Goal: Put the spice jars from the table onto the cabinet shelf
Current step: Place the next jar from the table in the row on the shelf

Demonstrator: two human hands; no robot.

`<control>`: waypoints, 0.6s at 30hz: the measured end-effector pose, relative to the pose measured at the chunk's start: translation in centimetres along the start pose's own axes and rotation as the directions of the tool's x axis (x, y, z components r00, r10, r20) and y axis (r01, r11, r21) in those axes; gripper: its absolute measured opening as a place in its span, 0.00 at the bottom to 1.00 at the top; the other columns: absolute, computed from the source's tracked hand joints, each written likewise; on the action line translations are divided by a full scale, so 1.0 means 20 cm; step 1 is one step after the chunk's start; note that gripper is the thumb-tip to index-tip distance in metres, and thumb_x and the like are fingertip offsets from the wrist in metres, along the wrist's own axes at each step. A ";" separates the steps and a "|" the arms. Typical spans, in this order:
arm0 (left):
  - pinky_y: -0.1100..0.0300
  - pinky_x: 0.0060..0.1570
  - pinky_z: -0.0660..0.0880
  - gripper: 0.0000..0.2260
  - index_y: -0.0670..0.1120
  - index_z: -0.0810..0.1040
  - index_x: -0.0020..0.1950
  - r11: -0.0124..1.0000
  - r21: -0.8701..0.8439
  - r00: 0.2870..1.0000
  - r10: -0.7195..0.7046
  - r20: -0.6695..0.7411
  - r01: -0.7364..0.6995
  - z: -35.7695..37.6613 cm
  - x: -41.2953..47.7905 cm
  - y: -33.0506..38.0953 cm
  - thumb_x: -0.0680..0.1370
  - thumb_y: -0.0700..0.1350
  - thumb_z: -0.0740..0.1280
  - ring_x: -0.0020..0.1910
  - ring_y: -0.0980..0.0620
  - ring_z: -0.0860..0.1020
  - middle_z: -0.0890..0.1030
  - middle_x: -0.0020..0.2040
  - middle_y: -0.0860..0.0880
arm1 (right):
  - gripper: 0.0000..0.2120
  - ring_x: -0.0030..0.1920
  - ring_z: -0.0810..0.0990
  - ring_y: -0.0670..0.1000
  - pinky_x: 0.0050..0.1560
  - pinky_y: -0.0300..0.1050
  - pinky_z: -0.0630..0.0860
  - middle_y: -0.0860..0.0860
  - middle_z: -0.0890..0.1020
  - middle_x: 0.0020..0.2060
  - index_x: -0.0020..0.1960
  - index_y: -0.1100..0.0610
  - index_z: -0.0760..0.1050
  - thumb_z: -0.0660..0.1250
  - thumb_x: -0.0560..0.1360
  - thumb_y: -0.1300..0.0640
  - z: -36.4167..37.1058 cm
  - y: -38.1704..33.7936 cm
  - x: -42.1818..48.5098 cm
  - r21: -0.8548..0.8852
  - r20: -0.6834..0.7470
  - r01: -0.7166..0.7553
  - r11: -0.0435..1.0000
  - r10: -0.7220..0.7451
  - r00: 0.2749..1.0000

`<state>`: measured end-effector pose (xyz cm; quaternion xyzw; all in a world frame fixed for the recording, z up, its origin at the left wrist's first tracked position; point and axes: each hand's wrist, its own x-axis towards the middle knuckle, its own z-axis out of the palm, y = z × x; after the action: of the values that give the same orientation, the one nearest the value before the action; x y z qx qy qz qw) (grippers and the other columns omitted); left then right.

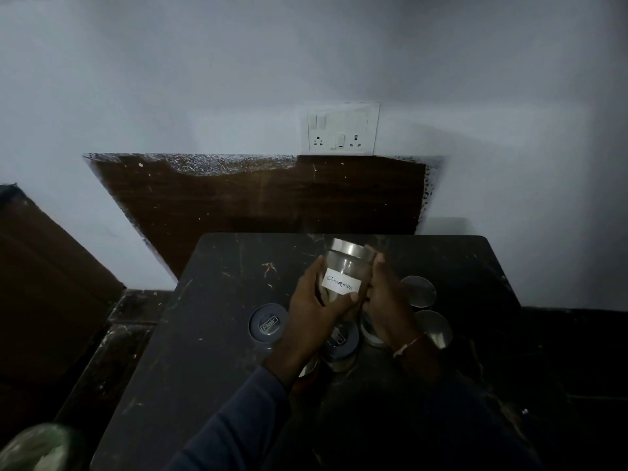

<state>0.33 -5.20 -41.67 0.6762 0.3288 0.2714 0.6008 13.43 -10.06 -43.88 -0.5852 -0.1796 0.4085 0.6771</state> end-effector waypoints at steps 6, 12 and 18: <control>0.51 0.61 0.76 0.33 0.59 0.63 0.73 0.999 0.048 0.985 -0.003 0.173 -0.005 -0.06 0.03 0.03 0.71 0.48 0.73 0.65 0.54 0.71 0.70 0.65 0.52 | 0.34 0.59 0.80 0.62 0.60 0.64 0.75 0.61 0.81 0.59 0.64 0.55 0.75 0.47 0.77 0.32 -0.02 -0.06 -0.03 0.197 0.008 -0.074 0.978 0.074 0.997; 0.51 0.60 0.76 0.35 0.61 0.63 0.73 1.000 -0.004 0.986 -0.014 0.166 0.014 -0.09 0.05 0.02 0.72 0.43 0.74 0.66 0.53 0.69 0.68 0.66 0.51 | 0.32 0.58 0.81 0.61 0.56 0.60 0.78 0.60 0.81 0.58 0.63 0.53 0.75 0.44 0.79 0.34 0.02 -0.06 -0.01 0.165 0.024 -0.063 0.984 0.060 0.998; 0.52 0.57 0.78 0.35 0.54 0.61 0.75 0.987 -0.088 0.969 -0.116 0.216 0.138 -0.15 0.06 0.02 0.72 0.42 0.73 0.62 0.50 0.76 0.73 0.66 0.47 | 0.38 0.55 0.83 0.62 0.51 0.60 0.80 0.61 0.82 0.56 0.65 0.53 0.74 0.44 0.74 0.28 0.06 -0.08 0.01 0.148 0.094 -0.199 0.969 0.187 0.978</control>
<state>-1.26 -2.38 -40.99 0.6470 0.2919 0.1757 0.6821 13.24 -9.16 -42.19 -0.5284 -0.1160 0.5081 0.6702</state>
